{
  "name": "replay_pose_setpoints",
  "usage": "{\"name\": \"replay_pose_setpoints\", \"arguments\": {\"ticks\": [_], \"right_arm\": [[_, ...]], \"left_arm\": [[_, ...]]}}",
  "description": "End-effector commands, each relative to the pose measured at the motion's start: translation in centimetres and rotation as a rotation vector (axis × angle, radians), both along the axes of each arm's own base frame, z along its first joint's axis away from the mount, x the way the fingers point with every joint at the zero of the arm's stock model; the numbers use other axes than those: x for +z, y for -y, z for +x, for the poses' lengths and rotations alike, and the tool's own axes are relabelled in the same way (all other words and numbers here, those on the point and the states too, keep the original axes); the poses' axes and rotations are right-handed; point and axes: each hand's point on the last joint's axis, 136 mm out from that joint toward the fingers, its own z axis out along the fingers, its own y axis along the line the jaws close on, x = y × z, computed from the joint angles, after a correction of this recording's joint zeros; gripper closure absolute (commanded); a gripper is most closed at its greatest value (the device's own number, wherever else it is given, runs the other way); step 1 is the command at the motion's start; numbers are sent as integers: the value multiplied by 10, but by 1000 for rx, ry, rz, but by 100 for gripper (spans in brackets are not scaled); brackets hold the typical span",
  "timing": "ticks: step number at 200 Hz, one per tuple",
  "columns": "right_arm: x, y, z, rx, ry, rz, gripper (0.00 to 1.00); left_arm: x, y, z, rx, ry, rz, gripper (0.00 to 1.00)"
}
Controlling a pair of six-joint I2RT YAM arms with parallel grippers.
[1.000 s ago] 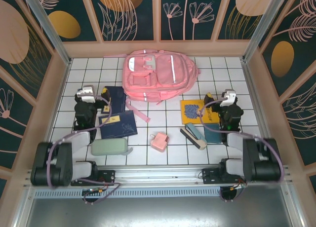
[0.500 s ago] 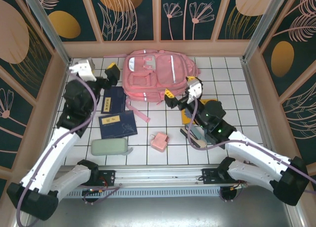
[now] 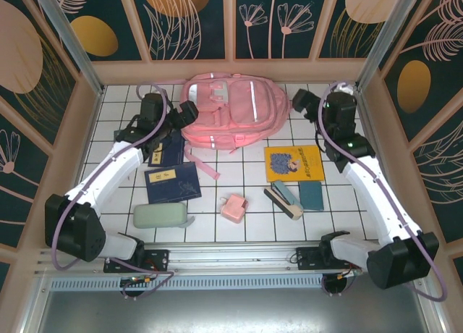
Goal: Pack the student bag
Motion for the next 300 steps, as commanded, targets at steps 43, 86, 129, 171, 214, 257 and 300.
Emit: {"name": "replay_pose_setpoints", "arguments": {"ticks": [43, 86, 129, 171, 214, 257, 300], "right_arm": [[-24, -37, -13, 146, -83, 191, 6], [-59, -44, -11, 164, -140, 226, 12], [-88, -48, -4, 140, -225, 249, 15], [-92, -46, -10, 137, -224, 240, 16], [-98, -46, -16, 135, -222, 253, 16], [-98, -47, -21, 138, -212, 256, 16], [-87, -40, -27, 121, -181, 223, 16]], "left_arm": [[-96, 75, 36, 80, -365, -181, 12], [-132, 89, 53, 143, -454, -204, 22], [-163, 99, 57, 169, -538, -240, 31], [-149, 80, 25, 246, -550, -206, 27], [-145, 89, -1, 245, -560, -251, 25], [-156, 101, 14, 234, -557, -246, 27], [-143, 112, 43, 235, -511, -235, 32]]}}
